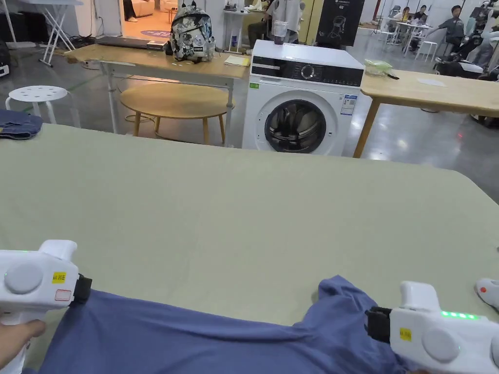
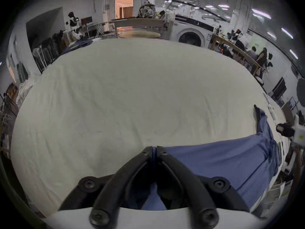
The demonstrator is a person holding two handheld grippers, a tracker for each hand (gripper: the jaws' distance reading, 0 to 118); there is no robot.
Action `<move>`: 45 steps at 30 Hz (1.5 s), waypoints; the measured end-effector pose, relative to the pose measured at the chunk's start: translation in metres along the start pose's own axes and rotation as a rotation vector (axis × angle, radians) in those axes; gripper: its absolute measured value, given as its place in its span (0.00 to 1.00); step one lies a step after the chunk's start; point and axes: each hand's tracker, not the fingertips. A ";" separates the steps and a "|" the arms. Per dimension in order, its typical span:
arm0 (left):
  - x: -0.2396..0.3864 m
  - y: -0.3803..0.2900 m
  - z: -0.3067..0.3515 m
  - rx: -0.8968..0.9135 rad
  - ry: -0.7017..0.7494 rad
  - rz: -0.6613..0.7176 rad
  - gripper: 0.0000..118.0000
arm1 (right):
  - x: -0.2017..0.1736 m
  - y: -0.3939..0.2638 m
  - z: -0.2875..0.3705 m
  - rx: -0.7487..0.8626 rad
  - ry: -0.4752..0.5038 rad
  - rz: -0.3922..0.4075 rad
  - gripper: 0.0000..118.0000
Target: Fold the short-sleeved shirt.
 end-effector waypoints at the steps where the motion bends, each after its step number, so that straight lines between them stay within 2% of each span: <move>1: 0.002 0.000 0.002 0.007 0.000 -0.004 0.00 | 0.005 0.008 -0.011 -0.035 0.001 0.011 0.52; 3: 0.004 -0.002 0.006 0.013 -0.001 -0.008 0.00 | 0.010 0.021 -0.026 -0.065 -0.011 0.026 0.54; 5: 0.005 -0.003 0.009 0.024 0.000 -0.009 0.00 | 0.015 0.029 -0.045 -0.118 -0.004 0.047 0.62; 10: 0.005 -0.010 0.012 0.032 0.002 -0.005 0.00 | 0.012 0.031 -0.080 -0.206 -0.015 0.103 0.61; 13: 0.002 -0.015 0.014 0.030 -0.001 0.008 0.00 | 0.015 0.028 -0.091 -0.250 0.000 0.101 0.41; 14: 0.002 -0.016 0.014 0.029 0.001 0.011 0.00 | 0.016 0.027 -0.090 -0.237 -0.008 0.093 0.24; 15: 0.002 -0.018 0.014 0.028 0.003 0.011 0.00 | 0.014 0.027 -0.081 -0.211 -0.017 0.075 0.02; 16: 0.002 -0.019 0.015 0.028 0.003 0.012 0.00 | 0.014 0.026 -0.078 -0.201 -0.021 0.071 0.00; 21: 0.002 -0.023 0.017 0.026 0.005 0.012 0.00 | 0.019 0.022 -0.057 -0.145 0.014 0.040 0.00; 25: 0.002 -0.026 0.028 0.047 0.000 0.015 0.00 | 0.013 0.020 -0.006 -0.035 0.039 0.013 0.00; 28: 0.000 -0.029 0.045 0.073 -0.004 0.019 0.00 | 0.028 0.021 0.008 0.017 0.037 0.030 0.00; 37: -0.012 -0.052 0.103 0.150 -0.050 0.041 0.00 | 0.032 -0.009 0.107 0.088 0.040 0.076 0.00; 39: -0.006 -0.039 0.080 0.156 -0.058 0.036 0.00 | 0.030 -0.024 0.121 0.090 0.038 0.098 0.00; 43: -0.044 -0.057 0.082 0.143 -0.067 0.012 0.00 | 0.035 -0.057 0.138 0.066 0.028 0.108 0.00; 45: -0.039 -0.105 0.115 0.133 -0.070 0.011 0.00 | 0.037 -0.075 0.143 0.050 0.026 0.108 0.00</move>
